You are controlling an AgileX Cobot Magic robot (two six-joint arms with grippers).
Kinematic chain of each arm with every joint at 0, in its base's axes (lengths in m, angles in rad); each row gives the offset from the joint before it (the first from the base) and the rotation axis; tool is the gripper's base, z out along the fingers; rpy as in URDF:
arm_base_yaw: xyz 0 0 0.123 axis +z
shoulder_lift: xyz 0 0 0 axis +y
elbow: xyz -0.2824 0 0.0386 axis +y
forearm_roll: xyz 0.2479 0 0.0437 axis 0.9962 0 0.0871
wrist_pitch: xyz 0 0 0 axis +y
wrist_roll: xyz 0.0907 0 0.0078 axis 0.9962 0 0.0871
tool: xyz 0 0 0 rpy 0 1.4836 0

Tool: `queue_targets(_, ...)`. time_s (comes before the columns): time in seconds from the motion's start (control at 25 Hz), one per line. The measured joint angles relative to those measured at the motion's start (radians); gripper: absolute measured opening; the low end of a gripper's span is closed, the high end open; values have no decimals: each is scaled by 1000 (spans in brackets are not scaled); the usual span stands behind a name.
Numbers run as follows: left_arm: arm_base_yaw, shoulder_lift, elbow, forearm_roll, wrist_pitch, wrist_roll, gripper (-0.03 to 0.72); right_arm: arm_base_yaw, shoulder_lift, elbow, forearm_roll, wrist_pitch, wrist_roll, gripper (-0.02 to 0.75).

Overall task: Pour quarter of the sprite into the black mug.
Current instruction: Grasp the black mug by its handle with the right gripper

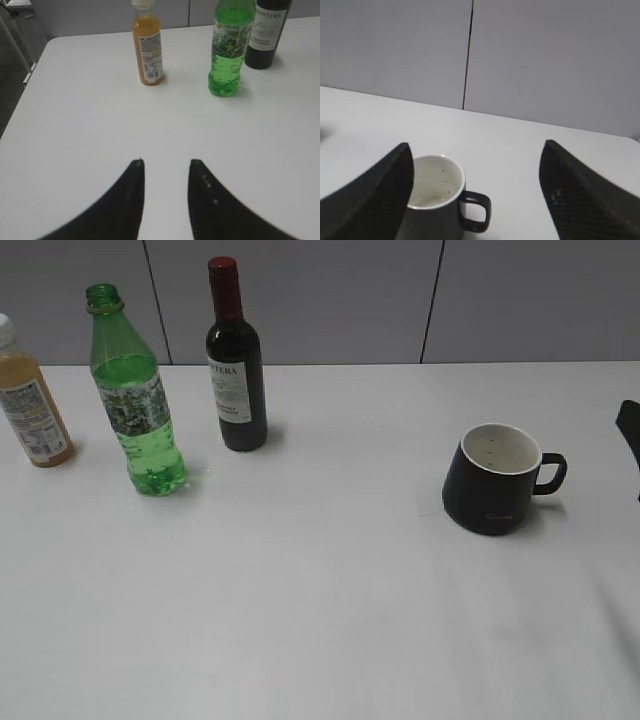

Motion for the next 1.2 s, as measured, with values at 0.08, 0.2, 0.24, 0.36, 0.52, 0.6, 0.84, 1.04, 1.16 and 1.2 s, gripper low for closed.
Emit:
queue_targets(0.08,0,0,0,-1,0,0,237,0,76,1,15,-91,0,594)
queue_targets(0.2,0,0,0,-1,0,0,237,0,172,1,51,-192,-15,594)
queue_targets(0.24,0,0,0,-1,0,0,237,0,196,1,65,-219,-26,593)
queue_targets(0.36,0,0,0,-1,0,0,237,0,276,3,90,-310,-57,593)
queue_targets(0.52,0,0,0,-1,0,0,237,0,379,5,127,-406,-65,593)
queue_targets(0.6,0,0,0,-1,0,0,237,0,418,20,144,-459,-65,593)
queue_targets(0.84,0,0,0,-1,0,0,237,0,488,71,177,-496,-65,593)
queue_targets(1.04,0,0,0,-1,0,0,237,0,552,72,181,-500,-65,593)
queue_targets(1.16,0,0,0,-1,0,0,237,0,595,72,180,-501,-56,593)
queue_targets(1.2,0,0,0,-1,0,0,237,0,606,72,179,-501,-54,593)
